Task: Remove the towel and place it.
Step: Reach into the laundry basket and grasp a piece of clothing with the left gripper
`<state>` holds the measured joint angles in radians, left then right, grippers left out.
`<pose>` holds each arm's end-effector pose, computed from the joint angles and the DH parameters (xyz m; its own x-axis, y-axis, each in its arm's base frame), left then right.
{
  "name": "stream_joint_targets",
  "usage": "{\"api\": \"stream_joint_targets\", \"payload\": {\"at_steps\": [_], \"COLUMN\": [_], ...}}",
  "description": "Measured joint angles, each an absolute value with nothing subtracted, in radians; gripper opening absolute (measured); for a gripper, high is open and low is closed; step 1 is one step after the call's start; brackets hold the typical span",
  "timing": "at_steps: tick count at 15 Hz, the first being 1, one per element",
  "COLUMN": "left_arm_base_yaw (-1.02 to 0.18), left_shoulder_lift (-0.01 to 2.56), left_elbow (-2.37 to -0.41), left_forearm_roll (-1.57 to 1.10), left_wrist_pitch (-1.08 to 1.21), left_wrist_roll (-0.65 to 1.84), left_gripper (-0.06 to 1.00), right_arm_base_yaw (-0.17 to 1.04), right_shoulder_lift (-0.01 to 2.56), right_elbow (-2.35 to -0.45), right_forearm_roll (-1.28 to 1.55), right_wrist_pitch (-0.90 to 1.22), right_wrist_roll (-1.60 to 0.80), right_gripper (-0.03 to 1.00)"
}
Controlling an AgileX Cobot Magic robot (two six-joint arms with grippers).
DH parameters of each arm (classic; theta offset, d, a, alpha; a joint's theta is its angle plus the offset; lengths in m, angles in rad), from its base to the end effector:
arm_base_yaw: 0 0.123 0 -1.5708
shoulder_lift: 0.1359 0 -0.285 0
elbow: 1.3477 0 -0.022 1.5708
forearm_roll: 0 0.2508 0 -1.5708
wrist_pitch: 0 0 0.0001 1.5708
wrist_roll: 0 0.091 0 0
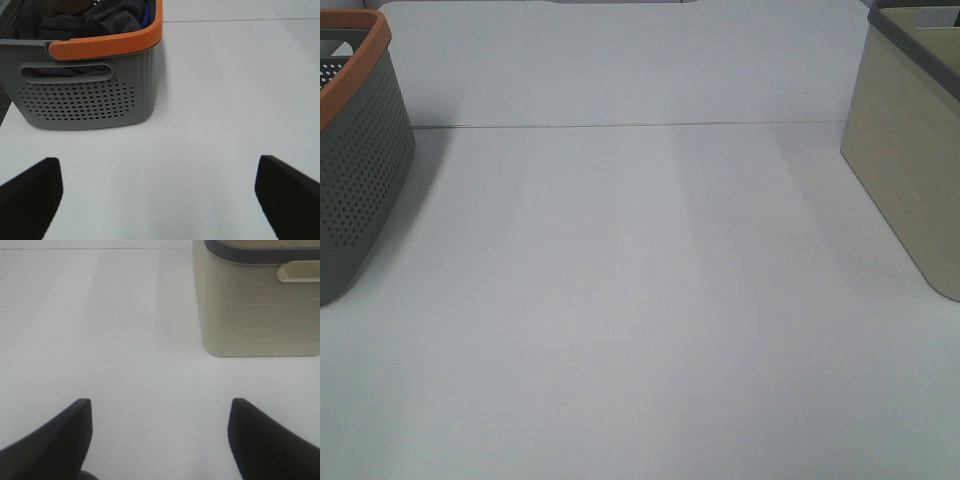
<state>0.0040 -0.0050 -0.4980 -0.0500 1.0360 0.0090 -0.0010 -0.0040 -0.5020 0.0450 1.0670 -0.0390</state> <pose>-0.0044 -0.0039 0.2788 -0.4312 -0.0182 -0.9021 0.0277 0.9991 -0.0334 -0.0060 0.0036 0.2774 -0.4552 -0.0168 -0.8902 -0.0419 0.9991 0.0026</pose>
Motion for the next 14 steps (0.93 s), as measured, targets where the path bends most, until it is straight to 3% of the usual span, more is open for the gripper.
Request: {"api": "stream_joint_targets", "payload": {"at_steps": [14], "left_arm_base_yaw": [0.004], "left_shoulder_lift": [-0.005], "left_elbow": [-0.498], "left_forearm_roll": [-0.051], "left_wrist_pitch": [1.036], "left_wrist_roll": [0.008], "left_gripper": [0.99], "right_arm_base_yaw": [-0.001], "right_shoulder_lift": [-0.004], "right_elbow": [-0.502], "right_forearm_roll": [0.045], "right_wrist_pitch": [1.067], "right_wrist_roll": [-0.039], "right_gripper": [0.75]}}
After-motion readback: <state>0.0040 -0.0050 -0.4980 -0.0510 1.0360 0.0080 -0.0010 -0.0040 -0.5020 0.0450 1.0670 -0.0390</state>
